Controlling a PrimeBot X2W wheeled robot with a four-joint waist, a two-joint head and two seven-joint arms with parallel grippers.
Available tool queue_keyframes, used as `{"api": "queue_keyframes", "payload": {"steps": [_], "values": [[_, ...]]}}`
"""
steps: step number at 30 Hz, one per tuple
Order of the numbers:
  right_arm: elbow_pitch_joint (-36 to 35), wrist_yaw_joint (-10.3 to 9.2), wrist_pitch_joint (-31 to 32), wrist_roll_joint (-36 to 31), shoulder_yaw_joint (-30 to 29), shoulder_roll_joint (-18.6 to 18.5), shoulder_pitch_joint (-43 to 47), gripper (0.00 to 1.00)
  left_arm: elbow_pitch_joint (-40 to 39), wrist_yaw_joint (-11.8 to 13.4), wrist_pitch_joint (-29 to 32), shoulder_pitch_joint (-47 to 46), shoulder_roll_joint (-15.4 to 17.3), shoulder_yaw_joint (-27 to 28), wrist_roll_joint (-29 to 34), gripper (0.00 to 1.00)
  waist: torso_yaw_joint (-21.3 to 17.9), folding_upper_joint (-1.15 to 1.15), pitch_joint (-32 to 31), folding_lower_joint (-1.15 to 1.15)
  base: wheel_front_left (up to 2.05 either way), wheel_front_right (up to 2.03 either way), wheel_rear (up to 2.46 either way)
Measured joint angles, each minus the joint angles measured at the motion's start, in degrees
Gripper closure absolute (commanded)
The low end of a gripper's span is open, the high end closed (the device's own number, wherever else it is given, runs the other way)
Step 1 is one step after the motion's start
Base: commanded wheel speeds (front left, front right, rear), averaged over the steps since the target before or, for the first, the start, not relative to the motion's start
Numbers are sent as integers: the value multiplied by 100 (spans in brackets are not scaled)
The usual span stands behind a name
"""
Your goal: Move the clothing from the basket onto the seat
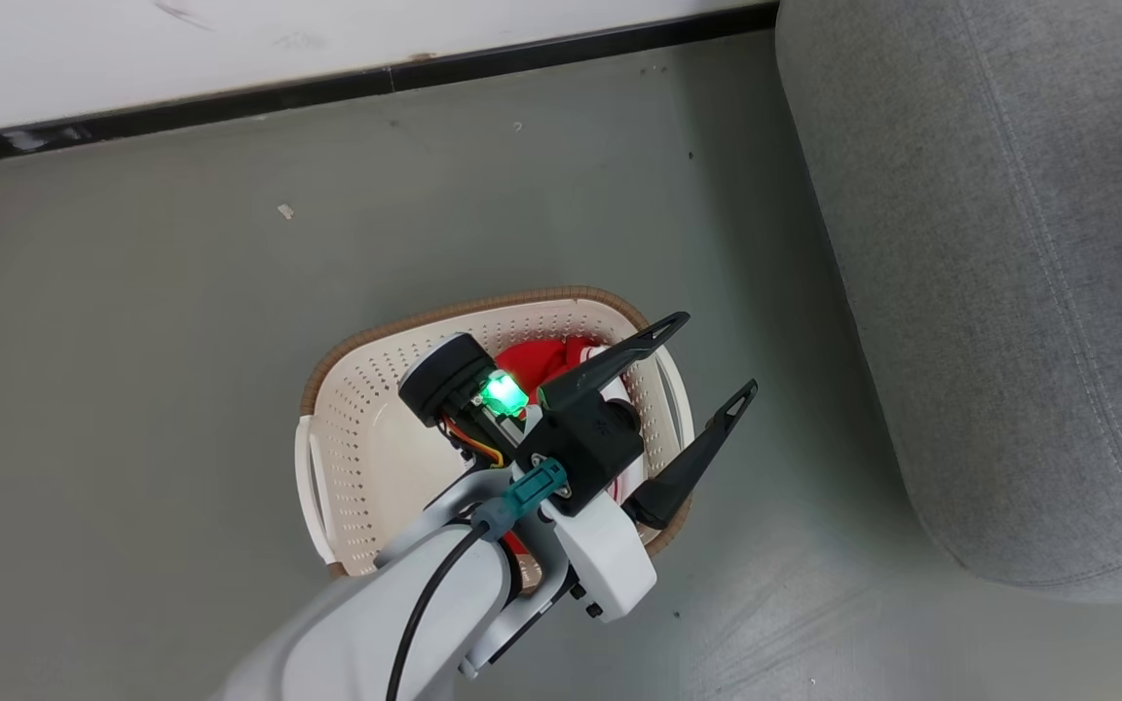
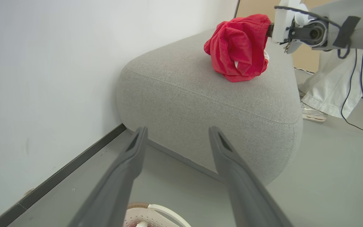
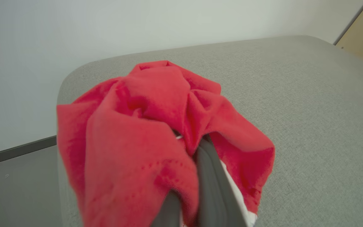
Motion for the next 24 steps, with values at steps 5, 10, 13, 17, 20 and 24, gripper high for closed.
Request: {"api": "queue_keyframes", "payload": {"steps": [5,10,13,17,20,24], "values": [[-136,0,0,-56,-140,159,78,79,9,0,-1,-15,36,48,2,0,9,0,116,0,0,0,0],[-267,0,0,-105,-274,283,122,0,75,0,-12,-40,118,118,7,0,-24,0,160,0,0,0,0],[-437,0,0,-105,-302,357,147,0,97,0,-59,-96,118,148,7,0,-53,0,171,0,0,0,0],[-656,0,0,-105,-257,457,249,0,144,1,-105,-101,123,185,7,0,-112,0,174,0,0,0,0],[-823,0,-1,-108,-183,520,400,0,196,1,-140,-101,127,208,5,0,-167,0,165,0,0,0,0],[-1118,0,0,-96,-64,657,588,0,264,1,-163,-101,144,244,4,0,-246,0,137,0,0,0,0]]}}
